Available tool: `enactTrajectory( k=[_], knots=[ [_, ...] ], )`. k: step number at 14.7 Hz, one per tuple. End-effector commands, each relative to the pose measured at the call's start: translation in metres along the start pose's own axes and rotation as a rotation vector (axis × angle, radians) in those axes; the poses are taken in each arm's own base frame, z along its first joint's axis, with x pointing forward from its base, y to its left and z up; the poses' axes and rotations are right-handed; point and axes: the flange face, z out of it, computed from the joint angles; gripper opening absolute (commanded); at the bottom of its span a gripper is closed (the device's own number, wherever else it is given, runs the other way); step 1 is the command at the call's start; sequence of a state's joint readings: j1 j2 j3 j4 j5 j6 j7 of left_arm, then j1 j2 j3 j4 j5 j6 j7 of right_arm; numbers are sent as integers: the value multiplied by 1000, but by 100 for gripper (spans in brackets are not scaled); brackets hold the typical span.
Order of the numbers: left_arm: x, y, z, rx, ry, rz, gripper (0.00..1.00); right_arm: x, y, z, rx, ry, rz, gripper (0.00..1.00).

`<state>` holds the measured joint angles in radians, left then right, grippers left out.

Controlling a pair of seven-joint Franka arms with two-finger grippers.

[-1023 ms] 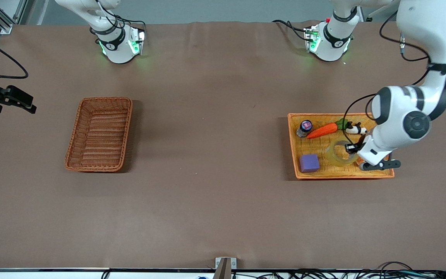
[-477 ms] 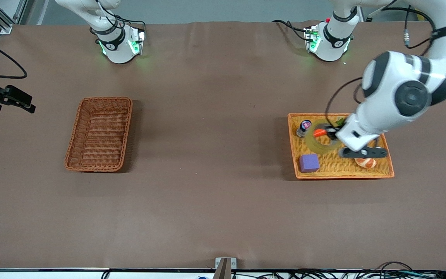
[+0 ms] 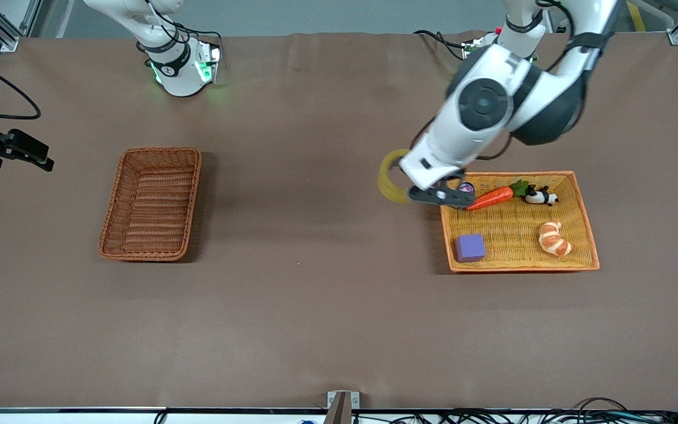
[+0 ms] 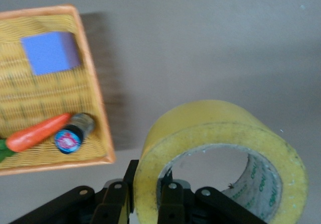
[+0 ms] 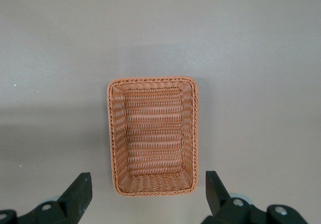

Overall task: Move tape to another basket
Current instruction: 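Lift the tape roll and carry it toward the empty basket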

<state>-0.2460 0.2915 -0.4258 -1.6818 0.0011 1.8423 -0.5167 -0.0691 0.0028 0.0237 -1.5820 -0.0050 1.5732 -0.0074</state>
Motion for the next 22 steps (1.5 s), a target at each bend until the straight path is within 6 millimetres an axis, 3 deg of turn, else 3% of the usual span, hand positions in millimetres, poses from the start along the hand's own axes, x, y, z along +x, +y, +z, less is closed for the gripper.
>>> enactTrajectory(
  k=[1, 3, 5, 7, 10, 16, 19, 20, 22],
  knots=[
    [-7, 69, 29, 7, -45, 37, 5, -6, -4, -2, 3, 10, -10, 100],
    [-4, 114, 57, 4, -67, 24, 5, -5, -6, -2, 3, 12, -15, 100],
    [9, 136, 93, 1, -96, -13, 6, -6, -5, 2, 3, -4, -14, 100],
    [10, 158, 123, -3, -116, -16, 7, -5, -5, 5, 3, -4, -14, 100],
    [14, 176, 155, -53, -80, 1, 9, 3, -7, 13, 5, 9, -17, 100],
    [30, 190, 219, -46, 29, 19, 14, 13, -16, 25, 20, 6, -31, 100],
    [32, 195, 224, -65, 63, 24, 16, 15, -39, 41, 20, 8, -62, 100],
    [36, 197, 228, -86, 82, 22, 22, 15, -53, 48, 22, 13, -85, 100],
    [37, 205, 237, -105, 91, 26, 25, 15, -82, 64, 24, 26, -130, 100]
  ],
)
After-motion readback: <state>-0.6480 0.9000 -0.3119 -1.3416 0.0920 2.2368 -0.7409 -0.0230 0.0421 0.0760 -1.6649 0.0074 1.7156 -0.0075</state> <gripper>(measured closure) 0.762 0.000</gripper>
